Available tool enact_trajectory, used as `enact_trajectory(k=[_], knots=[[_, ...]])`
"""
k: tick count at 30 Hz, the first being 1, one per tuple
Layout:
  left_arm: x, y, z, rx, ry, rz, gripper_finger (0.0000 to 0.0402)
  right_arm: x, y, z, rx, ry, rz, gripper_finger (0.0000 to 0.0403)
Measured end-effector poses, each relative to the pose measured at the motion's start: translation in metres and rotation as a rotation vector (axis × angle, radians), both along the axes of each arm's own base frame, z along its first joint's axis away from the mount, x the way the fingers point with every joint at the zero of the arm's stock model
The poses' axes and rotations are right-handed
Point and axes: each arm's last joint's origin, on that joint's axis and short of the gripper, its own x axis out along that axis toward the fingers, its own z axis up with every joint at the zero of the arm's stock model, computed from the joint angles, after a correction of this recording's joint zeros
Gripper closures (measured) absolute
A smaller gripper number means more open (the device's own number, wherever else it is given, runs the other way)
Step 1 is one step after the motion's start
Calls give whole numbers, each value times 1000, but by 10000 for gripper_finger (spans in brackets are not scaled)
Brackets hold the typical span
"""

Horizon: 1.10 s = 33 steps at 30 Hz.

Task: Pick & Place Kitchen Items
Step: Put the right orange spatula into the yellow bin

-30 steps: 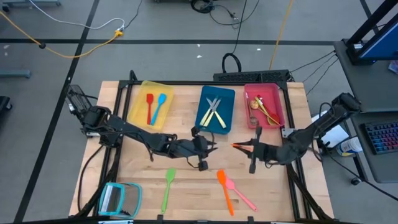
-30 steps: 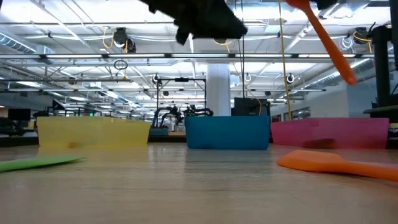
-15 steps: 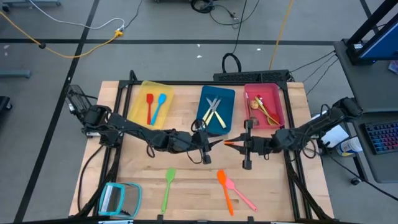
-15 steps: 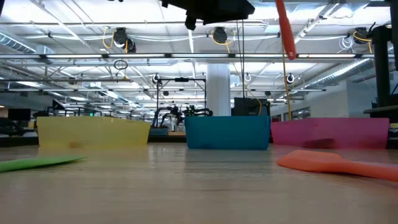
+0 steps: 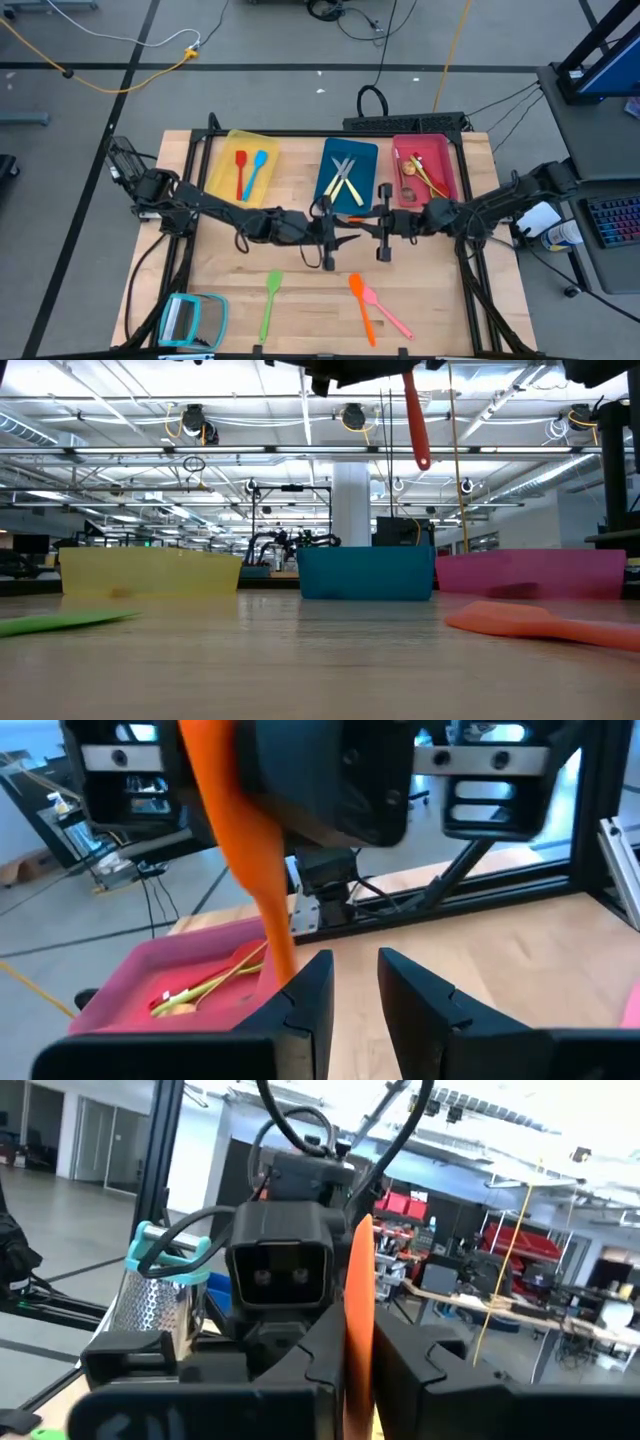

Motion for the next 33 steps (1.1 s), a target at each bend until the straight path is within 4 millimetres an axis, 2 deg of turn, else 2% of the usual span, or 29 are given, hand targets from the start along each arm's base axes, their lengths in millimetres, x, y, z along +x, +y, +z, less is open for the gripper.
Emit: enact_trajectory(k=[10,17,22,33], knots=[[1,8,-5,-54,47,31,314,-2,-4,3,41,0,-6,378],[0,11,-5,-73,42,118,314,-5,-5,4,84,17,4,378],[3,16,1,-117,-24,42,314,-6,-5,7,89,-8,13,378],[5,24,8,-132,-99,44,314,-6,-6,10,58,-47,40,378]])
